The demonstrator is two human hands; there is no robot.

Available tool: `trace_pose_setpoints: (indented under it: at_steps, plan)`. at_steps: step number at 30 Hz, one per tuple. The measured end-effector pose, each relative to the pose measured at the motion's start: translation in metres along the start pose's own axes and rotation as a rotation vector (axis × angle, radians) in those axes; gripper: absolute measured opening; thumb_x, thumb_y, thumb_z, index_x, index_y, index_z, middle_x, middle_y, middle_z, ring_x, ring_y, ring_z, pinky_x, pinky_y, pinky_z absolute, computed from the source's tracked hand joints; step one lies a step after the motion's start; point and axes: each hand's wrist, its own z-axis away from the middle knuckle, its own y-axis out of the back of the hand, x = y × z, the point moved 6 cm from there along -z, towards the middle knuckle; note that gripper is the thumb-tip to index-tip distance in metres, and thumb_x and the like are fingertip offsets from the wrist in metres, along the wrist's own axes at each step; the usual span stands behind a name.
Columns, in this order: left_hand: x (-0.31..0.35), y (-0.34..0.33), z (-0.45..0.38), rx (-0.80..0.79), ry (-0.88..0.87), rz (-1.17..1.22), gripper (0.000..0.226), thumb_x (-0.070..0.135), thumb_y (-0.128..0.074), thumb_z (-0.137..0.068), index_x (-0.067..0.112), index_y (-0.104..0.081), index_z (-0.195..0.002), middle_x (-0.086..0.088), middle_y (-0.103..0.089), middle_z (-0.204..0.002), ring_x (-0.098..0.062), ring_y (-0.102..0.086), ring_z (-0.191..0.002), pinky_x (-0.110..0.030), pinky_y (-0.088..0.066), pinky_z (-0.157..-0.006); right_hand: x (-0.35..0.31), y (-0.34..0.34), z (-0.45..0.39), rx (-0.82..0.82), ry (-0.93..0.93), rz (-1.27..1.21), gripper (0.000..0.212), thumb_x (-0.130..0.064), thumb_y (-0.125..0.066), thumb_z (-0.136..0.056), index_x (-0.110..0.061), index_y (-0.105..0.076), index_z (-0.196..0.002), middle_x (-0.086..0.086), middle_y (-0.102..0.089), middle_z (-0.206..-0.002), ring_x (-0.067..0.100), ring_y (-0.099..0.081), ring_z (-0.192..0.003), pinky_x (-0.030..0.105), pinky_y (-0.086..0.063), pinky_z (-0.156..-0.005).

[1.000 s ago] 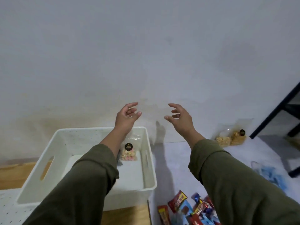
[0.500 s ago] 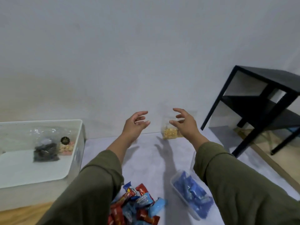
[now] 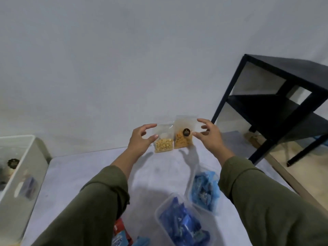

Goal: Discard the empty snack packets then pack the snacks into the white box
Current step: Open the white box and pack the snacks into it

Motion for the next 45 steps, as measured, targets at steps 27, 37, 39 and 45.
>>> trace_pose_setpoints:
  at_steps: [27, 37, 39, 45]
  plan:
    - [-0.082, -0.073, -0.084, 0.35, 0.16, -0.096, 0.026, 0.008, -0.07, -0.08, 0.028, -0.069, -0.098, 0.002, -0.06, -0.115, -0.006, -0.049, -0.077, -0.015, -0.044, -0.077, 0.098, -0.043, -0.145, -0.249, 0.031, -0.18, 0.023, -0.003, -0.072, -0.077, -0.02, -0.071, -0.092, -0.012, -0.059, -0.083, 0.008, -0.054, -0.082, 0.03, -0.05, -0.087]
    - [-0.06, -0.061, -0.067, 0.279, 0.133, 0.0, 0.033, 0.001, -0.062, -0.084, 0.031, -0.07, -0.094, 0.006, -0.063, -0.087, -0.014, -0.052, -0.083, -0.032, -0.05, -0.086, 0.07, -0.043, -0.123, -0.256, 0.004, -0.204, 0.031, -0.003, -0.069, -0.08, -0.023, -0.072, -0.103, -0.004, -0.058, -0.096, 0.021, -0.058, -0.092, 0.025, -0.051, -0.082]
    - [-0.047, -0.05, -0.062, 0.28, 0.104, 0.004, 0.033, 0.0, -0.061, -0.084, 0.029, -0.07, -0.092, 0.008, -0.063, -0.084, -0.014, -0.051, -0.082, -0.034, -0.049, -0.089, 0.055, -0.039, -0.115, -0.249, 0.016, -0.215, 0.033, -0.001, -0.068, -0.08, -0.026, -0.071, -0.102, 0.0, -0.058, -0.097, 0.02, -0.058, -0.085, 0.019, -0.051, -0.075]
    - [0.003, 0.002, -0.034, 0.242, 0.01, 0.063, 0.033, -0.001, -0.06, -0.085, 0.03, -0.07, -0.09, 0.018, -0.061, -0.076, -0.015, -0.056, -0.083, -0.039, -0.051, -0.088, -0.02, -0.025, -0.075, -0.192, 0.108, -0.213, 0.036, 0.001, -0.067, -0.08, -0.027, -0.07, -0.102, -0.007, -0.056, -0.081, 0.018, -0.064, -0.073, 0.011, -0.049, -0.072]
